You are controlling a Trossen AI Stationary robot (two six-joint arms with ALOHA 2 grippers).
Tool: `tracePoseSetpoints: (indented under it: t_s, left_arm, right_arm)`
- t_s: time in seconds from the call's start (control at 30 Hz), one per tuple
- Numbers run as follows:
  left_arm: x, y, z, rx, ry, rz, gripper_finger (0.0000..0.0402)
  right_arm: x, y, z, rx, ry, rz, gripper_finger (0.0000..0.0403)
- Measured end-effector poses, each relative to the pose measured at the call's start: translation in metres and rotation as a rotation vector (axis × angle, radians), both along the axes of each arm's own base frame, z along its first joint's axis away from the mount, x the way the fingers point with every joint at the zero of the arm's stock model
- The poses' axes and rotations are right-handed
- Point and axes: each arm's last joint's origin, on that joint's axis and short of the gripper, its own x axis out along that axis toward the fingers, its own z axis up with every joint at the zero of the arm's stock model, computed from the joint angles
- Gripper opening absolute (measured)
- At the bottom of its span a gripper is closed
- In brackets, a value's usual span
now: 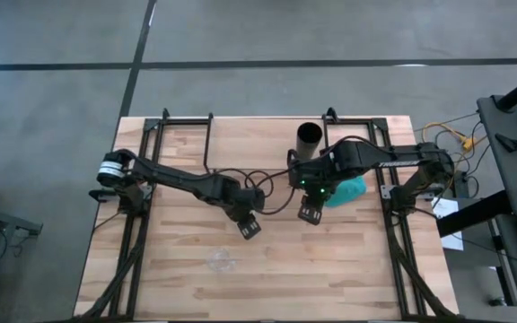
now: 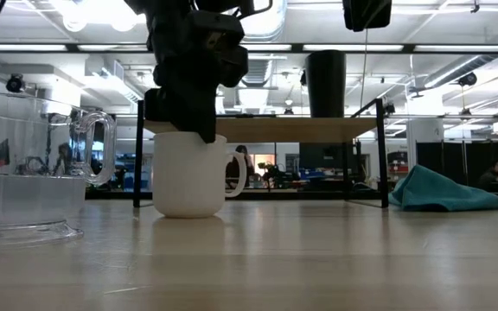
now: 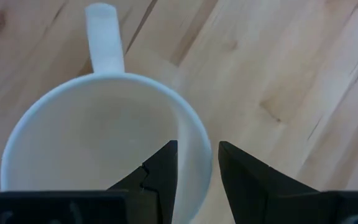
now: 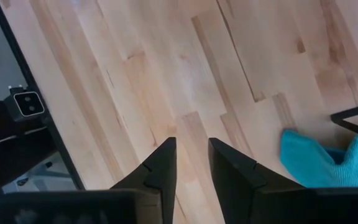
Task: Stack small to large cups/mugs on shelf
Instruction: Put the white mug on the shelf
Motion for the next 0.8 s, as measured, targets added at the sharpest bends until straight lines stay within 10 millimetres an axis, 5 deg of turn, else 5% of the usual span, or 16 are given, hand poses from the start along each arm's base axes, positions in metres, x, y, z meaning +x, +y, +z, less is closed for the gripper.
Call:
tracePoseSetpoints:
  t_s: [0.23,0.47,0.6,0.8]
  left_arm:
    - [0.000,0.000,0.002,0.025,-0.014,-0.050,0.0093]
    - [-0.002,0.000,0.001,0.048,0.001,-0.104,0.0017]
    - [-0.002,0.000,0.003,0.056,-0.007,-0.125,0.0007]
    - [-0.010,-0.005,0.024,0.043,-0.011,-0.150,0.0001]
  right_arm:
    - [0.000,0.000,0.000,0.000,-0.004,0.002,0.0083]
    - [0.000,0.000,0.000,0.000,-0.005,0.001,0.0084]
    - [0.001,0.000,0.000,0.001,-0.009,0.000,0.0086]
    - [0.002,0.000,0.001,0.001,-0.020,0.001,0.0082]
